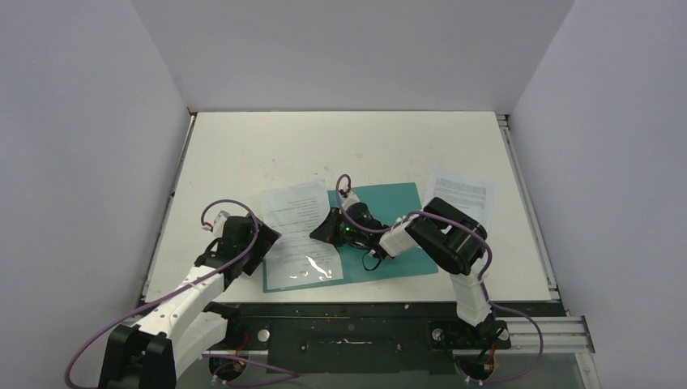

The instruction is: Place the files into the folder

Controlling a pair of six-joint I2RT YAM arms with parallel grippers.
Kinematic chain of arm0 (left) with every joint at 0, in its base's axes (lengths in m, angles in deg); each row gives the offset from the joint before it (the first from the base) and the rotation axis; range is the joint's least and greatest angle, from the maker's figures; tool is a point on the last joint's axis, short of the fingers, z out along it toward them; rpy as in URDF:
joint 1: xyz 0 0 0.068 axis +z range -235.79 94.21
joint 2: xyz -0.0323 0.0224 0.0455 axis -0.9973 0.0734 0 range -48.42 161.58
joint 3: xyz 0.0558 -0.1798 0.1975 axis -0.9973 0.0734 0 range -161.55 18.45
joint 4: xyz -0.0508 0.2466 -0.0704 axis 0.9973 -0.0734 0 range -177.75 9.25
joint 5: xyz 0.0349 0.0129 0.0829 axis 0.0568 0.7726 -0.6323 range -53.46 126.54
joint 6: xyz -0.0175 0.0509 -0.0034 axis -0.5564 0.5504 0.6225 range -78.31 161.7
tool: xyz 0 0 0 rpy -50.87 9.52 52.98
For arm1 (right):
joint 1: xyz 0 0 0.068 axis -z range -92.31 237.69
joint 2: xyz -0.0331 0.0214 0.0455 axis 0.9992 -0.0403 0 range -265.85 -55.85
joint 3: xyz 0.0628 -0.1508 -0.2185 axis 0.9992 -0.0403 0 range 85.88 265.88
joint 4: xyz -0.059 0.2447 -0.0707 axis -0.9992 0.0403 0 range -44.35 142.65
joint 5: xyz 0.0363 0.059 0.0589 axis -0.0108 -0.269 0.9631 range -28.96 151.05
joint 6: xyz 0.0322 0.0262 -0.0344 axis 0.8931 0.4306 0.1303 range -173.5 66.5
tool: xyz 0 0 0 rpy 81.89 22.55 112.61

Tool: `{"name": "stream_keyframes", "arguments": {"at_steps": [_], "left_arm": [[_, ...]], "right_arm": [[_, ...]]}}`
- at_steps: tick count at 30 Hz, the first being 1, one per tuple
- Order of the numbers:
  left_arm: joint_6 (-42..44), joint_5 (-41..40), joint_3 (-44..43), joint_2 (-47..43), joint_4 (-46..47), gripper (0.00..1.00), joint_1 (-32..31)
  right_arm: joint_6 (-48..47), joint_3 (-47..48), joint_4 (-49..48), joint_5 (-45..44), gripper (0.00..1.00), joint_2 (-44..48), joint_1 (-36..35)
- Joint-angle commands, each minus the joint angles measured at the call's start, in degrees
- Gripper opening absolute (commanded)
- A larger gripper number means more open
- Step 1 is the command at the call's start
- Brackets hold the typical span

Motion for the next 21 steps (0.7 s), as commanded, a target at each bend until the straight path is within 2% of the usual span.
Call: {"name": "stream_keyframes", "arguments": {"at_steps": [1, 21], "left_arm": [[-0.4, 1.7, 1.1, 0.4, -2.8, 0.96, 0.0], [-1.0, 2.3, 2.1, -1.2, -2.7, 0.96, 0.0]], "right_arm": [[0.8, -0.2, 4.4, -2.8, 0.05, 1.7, -0.7], [4.1, -2.9, 6.3, -7.6, 0.05, 3.6, -4.5]]}}
